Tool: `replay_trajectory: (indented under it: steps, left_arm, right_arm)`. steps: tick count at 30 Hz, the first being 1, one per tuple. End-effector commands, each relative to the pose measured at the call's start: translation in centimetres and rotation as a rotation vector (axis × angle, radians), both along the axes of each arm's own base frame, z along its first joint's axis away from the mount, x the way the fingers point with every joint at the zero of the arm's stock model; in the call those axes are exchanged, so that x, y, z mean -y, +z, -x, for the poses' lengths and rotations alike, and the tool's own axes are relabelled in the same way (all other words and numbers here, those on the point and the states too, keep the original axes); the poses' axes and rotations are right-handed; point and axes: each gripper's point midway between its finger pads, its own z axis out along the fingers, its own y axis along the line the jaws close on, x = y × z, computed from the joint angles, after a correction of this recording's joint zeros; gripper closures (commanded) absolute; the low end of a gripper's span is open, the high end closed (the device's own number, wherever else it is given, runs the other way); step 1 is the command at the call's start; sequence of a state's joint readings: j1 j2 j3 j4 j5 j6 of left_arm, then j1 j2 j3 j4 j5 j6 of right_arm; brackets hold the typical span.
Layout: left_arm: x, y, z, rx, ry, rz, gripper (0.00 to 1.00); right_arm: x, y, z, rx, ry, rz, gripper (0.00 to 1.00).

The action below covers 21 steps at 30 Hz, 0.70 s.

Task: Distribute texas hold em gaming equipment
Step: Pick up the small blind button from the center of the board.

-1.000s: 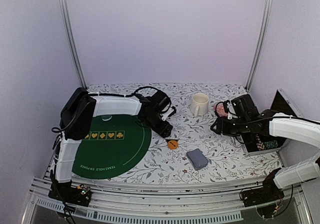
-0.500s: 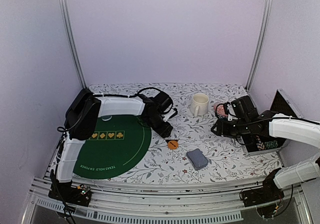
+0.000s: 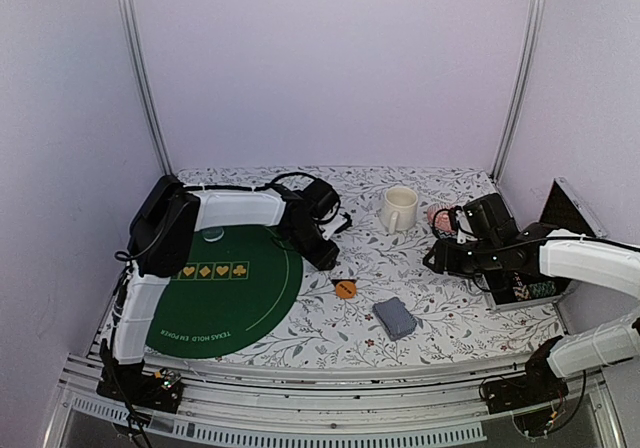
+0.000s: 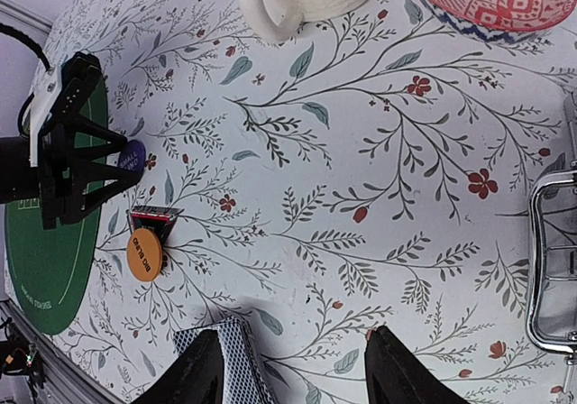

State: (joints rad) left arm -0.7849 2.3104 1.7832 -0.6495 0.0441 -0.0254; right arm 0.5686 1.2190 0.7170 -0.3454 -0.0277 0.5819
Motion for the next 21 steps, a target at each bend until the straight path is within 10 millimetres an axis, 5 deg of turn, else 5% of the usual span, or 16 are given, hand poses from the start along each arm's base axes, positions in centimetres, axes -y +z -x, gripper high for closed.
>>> replay_trajectory:
  steps: [1, 10, 21]
  left_arm:
    - [-2.6, -3.6, 3.2, -0.148, 0.0, -0.086, 0.5]
    - [-2.5, -2.2, 3.1, -0.13, -0.002, -0.068, 0.35]
    - [-3.1, -3.1, 2.8, -0.122, 0.01, -0.104, 0.5]
  right_arm:
    - [0.6, 0.2, 0.3, 0.011, -0.018, 0.0, 0.44]
    - [0.7, 0.2, 0.3, 0.009, -0.02, 0.004, 0.44]
    - [0.9, 0.4, 0.5, 0.018, -0.025, 0.0, 0.44]
